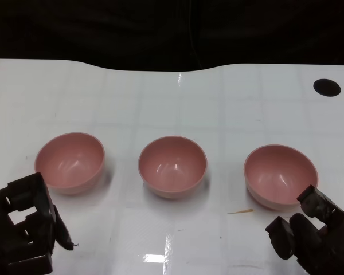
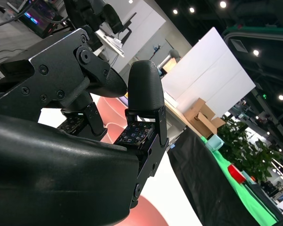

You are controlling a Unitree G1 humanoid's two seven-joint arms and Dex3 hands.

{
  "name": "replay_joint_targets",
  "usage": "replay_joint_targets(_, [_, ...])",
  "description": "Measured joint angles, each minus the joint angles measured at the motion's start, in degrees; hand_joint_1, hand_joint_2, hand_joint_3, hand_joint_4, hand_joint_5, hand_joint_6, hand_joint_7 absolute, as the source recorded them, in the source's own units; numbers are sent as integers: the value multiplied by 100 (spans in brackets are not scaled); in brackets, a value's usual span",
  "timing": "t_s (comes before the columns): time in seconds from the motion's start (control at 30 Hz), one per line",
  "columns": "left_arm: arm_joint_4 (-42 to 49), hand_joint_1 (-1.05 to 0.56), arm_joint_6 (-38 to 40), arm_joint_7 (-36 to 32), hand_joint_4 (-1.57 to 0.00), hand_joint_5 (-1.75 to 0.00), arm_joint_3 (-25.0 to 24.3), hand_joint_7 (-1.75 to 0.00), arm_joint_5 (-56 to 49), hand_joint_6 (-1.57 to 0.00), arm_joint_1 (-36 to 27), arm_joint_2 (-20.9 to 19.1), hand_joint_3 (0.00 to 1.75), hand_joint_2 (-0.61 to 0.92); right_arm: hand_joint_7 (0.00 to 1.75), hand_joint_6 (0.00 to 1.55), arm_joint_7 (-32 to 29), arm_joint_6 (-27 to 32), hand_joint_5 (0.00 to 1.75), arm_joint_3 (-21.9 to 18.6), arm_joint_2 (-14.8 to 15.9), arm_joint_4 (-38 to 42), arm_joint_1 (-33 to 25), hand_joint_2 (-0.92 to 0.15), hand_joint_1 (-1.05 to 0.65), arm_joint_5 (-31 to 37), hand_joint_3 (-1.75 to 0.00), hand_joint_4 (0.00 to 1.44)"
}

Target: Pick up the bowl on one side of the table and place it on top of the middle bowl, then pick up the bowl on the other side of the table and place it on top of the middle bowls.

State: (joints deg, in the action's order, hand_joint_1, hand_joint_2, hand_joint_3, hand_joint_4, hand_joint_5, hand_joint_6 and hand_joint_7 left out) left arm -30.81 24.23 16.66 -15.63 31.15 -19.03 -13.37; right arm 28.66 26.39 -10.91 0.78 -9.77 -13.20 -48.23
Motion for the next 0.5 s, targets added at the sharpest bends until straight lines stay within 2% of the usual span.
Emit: replay_joint_targets(0.5, [28, 36, -8, 2, -106, -175, 2, -175, -32, -86, 8, 0, 135, 91, 146, 80, 7, 0, 175, 4, -1, 2, 25, -50, -4, 30, -114, 85])
